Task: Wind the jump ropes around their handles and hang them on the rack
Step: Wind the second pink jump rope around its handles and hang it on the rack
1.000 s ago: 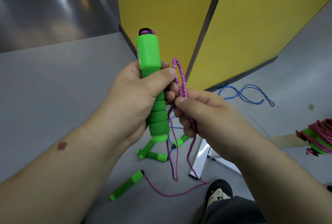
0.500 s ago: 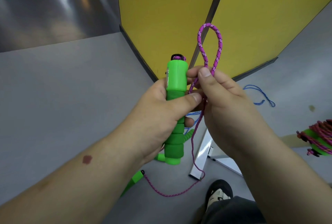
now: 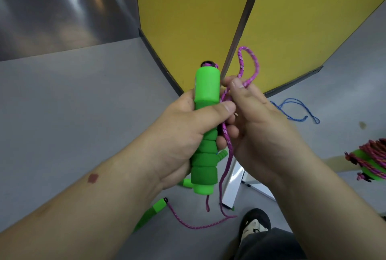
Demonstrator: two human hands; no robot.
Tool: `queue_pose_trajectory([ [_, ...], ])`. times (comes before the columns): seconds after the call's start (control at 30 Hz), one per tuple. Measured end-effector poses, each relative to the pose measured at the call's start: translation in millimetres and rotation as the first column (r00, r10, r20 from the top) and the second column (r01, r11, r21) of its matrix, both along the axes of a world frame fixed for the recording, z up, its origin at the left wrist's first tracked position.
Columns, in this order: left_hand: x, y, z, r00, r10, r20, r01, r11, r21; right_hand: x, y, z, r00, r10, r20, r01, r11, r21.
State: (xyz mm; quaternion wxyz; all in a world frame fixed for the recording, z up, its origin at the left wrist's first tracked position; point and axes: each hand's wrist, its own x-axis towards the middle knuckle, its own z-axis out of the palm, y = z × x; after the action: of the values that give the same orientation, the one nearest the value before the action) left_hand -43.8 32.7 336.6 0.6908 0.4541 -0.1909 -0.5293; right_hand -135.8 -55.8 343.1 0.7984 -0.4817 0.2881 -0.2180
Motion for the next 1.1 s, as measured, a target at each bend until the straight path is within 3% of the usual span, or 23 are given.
queue_pose_trajectory([
  [0.13,18,0,7,0.989,0.150,-0.003,-0.150,0.989,0.003,-1,-3,-9,0.951,0.309,0.019,-0.310,0.945,0.102],
  [0.2,31,0,8,0.971,0.235,0.052,-0.237,0.971,0.028,-7,-9,-14,0.882,0.445,-0.157,-0.451,0.893,-0.002],
  [0.27,43,2,7,0.943,0.319,0.092,-0.322,0.947,0.014,-12,-16,-16,0.832,0.458,-0.314,-0.510,0.853,-0.109],
  [0.37,51,4,5,0.918,0.382,0.111,-0.386,0.923,0.013,-13,-18,-14,0.845,0.395,-0.361,-0.484,0.853,-0.198],
  [0.5,41,5,2,0.941,0.334,0.049,-0.337,0.938,0.078,-4,-14,-13,0.967,0.227,-0.114,-0.247,0.943,-0.222],
  [0.6,28,5,0,0.967,0.251,-0.044,-0.245,0.964,0.101,1,-14,-13,0.997,0.077,-0.018,-0.079,0.964,-0.254],
  [0.7,11,4,-4,0.986,0.156,0.057,-0.160,0.984,0.081,4,-12,-10,1.000,-0.020,0.016,0.023,0.976,-0.215],
  [0.77,1,4,-8,0.980,0.107,0.170,-0.125,0.988,0.096,4,-9,-6,0.999,-0.029,0.015,0.031,0.985,-0.171],
  [0.87,-3,2,-10,0.968,0.122,0.219,-0.149,0.983,0.109,5,-10,-5,1.000,-0.027,-0.012,0.025,0.988,-0.151],
  [1.0,-1,-2,-6,0.972,0.181,0.147,-0.186,0.982,0.020,6,-7,-6,0.999,0.048,0.009,-0.048,0.998,-0.034],
  [1.1,14,-3,-2,0.962,0.271,0.023,-0.272,0.962,0.020,4,-7,-9,0.975,0.224,0.014,-0.224,0.975,0.012],
])
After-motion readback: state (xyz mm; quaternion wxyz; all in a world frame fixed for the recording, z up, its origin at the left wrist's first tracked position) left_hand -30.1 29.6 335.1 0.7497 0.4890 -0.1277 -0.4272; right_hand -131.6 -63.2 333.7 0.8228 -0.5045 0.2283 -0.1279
